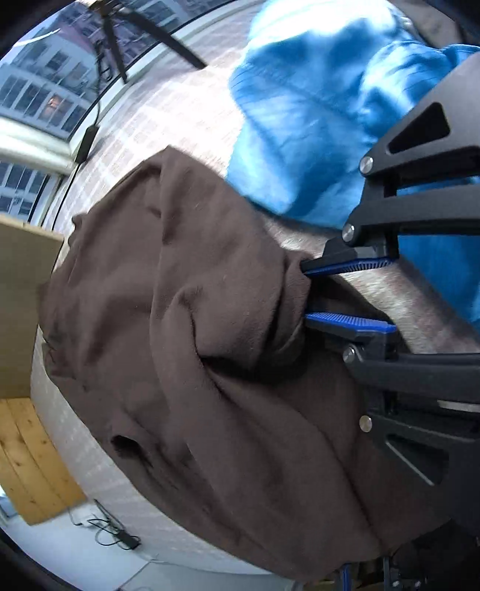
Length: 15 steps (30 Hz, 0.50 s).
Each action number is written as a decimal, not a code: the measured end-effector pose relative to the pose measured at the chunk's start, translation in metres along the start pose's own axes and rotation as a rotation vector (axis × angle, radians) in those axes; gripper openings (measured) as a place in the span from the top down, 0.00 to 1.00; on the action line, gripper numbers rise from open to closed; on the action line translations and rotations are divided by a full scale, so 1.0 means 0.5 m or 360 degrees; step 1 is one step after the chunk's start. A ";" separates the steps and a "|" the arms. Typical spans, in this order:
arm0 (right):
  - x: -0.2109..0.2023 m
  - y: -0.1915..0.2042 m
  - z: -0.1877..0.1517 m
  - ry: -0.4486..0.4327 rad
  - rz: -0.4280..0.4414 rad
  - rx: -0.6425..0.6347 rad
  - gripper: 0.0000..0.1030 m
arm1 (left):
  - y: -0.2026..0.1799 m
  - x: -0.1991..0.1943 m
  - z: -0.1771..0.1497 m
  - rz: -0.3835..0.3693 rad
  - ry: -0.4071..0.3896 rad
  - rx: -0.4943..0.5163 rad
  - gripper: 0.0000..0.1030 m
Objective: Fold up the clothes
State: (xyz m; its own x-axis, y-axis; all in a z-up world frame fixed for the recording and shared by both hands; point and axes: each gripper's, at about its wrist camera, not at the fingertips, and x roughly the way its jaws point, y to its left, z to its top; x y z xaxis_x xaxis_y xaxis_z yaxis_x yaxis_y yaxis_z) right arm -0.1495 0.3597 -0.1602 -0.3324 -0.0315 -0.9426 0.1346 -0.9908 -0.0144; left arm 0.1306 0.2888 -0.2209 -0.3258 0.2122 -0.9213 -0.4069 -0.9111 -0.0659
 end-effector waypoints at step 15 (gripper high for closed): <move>-0.068 -0.126 -0.066 -0.0120 -0.0056 0.0249 1.00 | 0.017 -0.110 -0.010 -0.0336 -0.0124 -0.0124 0.98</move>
State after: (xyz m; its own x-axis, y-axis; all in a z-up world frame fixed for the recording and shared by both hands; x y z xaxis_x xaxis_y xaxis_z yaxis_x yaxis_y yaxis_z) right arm -0.1159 0.4273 -0.1384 -0.4041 -0.0003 -0.9147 -0.0234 -0.9997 0.0107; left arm 0.1494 0.2677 -0.1725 -0.3069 0.4247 -0.8517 -0.4068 -0.8676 -0.2860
